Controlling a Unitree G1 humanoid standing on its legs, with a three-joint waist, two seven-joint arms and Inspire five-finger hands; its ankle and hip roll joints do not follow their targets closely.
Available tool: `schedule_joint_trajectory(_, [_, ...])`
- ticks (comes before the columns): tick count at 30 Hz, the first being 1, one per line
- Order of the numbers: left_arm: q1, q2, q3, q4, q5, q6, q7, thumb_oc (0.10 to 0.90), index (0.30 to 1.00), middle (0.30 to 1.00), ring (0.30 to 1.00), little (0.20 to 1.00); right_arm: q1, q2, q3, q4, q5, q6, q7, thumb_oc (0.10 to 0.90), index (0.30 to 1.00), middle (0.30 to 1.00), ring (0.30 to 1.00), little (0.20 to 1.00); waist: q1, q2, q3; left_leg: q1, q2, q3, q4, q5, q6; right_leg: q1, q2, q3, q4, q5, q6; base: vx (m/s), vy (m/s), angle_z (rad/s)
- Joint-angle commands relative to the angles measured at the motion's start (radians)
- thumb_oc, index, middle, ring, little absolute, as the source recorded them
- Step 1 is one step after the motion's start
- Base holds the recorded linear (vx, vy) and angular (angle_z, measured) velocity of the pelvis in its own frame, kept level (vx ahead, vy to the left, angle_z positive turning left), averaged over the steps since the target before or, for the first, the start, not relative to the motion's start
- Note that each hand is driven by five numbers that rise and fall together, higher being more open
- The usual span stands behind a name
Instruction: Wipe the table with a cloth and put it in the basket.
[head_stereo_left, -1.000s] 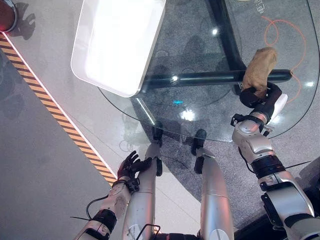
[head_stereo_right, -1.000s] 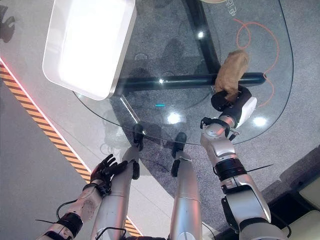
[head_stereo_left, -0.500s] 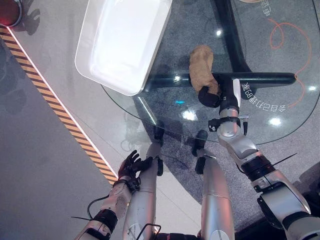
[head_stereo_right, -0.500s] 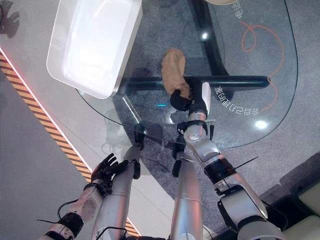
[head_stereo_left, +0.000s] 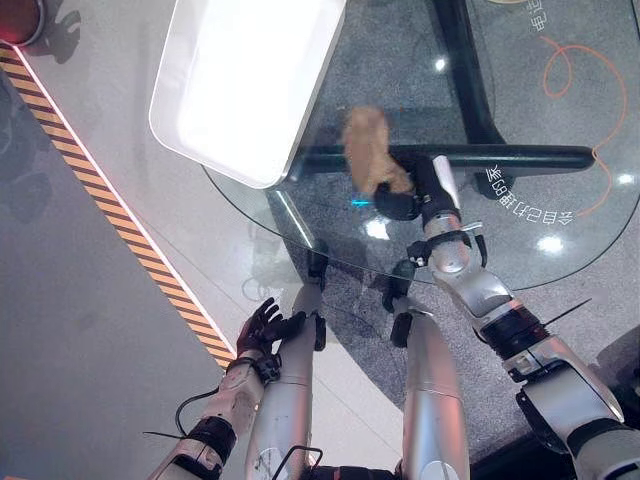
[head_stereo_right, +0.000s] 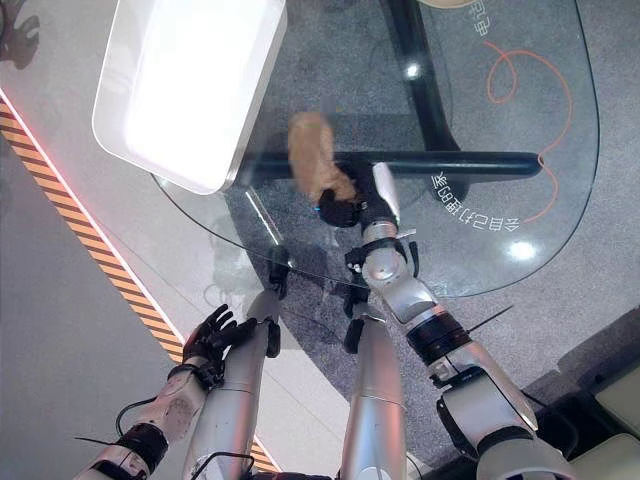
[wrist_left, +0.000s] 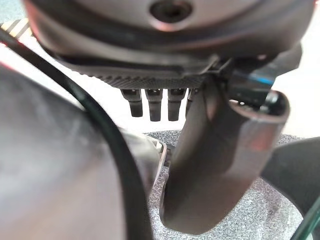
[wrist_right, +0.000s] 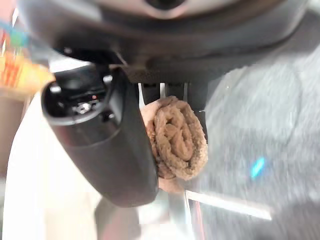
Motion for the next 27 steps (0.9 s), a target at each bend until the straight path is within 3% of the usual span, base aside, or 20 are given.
schedule_joint_trajectory(1, [0.045,-0.034,-0.042,-0.002,0.016,0.001,-0.011,0.8,0.9,0.9,0.9,0.9,-0.023,0.023,0.056,-0.174,-0.025,-0.086,0.083,0.1,0.3,0.3,0.3,0.2,-0.002,0.032,-0.018,-0.035,-0.063,0.088,0.194,-0.193,0.022,0.004,0.024,-0.04,-0.222,0.165,0.043,0.01,-0.003,0.07])
schedule_joint_trajectory(14, [0.049,-0.015,-0.055,-0.014,-0.005,0.018,-0.007,0.8,0.9,0.9,0.9,0.9,-0.018,-0.022,0.05,-0.222,0.027,-0.136,0.042,0.1,0.3,0.3,0.3,0.2,-0.003,0.034,-0.018,-0.043,-0.056,0.089,0.201,-0.193,0.024,-0.01,0.02,-0.04,-0.209,0.165,0.046,0.0,-0.002,0.03])
schedule_joint_trajectory(25, [0.057,-0.015,-0.051,-0.019,-0.01,0.014,0.004,0.8,0.9,0.9,0.9,0.9,0.019,-0.031,-0.064,-0.212,0.046,-0.147,-0.124,0.1,0.3,0.3,0.3,0.2,-0.019,0.03,-0.018,-0.046,-0.049,0.093,0.209,-0.201,0.027,-0.021,0.023,-0.031,-0.2,0.17,0.046,0.01,0.0,0.0])
schedule_joint_trajectory(27, [0.079,-0.017,-0.055,-0.018,-0.011,0.011,0.005,0.8,0.9,0.9,0.9,0.9,0.04,-0.031,-0.081,-0.208,0.04,-0.138,-0.16,0.1,0.3,0.3,0.3,0.2,-0.016,0.032,-0.018,-0.014,-0.044,0.089,0.219,-0.236,0.022,0.008,0.029,-0.024,-0.186,0.139,0.055,0.06,-0.004,0.0])
